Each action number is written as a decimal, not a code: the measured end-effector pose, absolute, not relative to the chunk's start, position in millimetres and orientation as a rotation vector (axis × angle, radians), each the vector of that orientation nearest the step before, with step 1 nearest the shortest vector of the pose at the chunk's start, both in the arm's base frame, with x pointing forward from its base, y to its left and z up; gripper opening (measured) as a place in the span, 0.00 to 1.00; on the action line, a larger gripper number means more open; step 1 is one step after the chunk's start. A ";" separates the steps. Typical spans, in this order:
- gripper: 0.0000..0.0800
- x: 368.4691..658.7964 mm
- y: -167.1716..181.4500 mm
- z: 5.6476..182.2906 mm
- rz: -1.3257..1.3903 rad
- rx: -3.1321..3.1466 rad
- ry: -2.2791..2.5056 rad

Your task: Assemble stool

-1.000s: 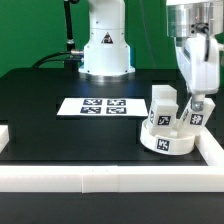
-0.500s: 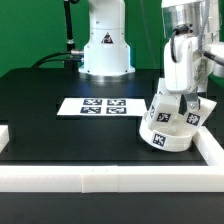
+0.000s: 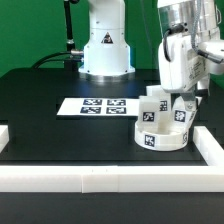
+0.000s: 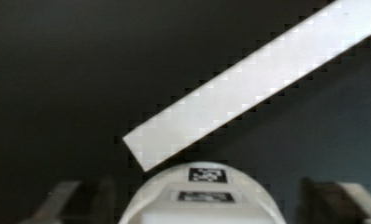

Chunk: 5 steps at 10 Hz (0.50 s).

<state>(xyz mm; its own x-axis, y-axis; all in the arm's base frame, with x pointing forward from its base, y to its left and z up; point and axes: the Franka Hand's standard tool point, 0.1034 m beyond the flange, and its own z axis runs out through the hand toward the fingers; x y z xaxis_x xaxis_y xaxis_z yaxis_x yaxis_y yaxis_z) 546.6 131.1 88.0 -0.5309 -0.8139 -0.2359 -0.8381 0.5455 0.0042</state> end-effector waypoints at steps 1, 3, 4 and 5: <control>0.79 545.6 130.1 97.9 0.178 -1.394 2.561; 0.81 543.9 129.8 123.3 0.202 -1.370 2.538; 0.81 541.9 133.7 133.0 0.238 -1.365 2.537; 0.81 540.2 136.6 135.3 0.258 -1.370 2.538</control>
Offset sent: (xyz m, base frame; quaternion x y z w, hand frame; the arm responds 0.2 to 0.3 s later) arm -0.0138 0.0013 0.0504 -0.0526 -0.0173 0.0296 0.9980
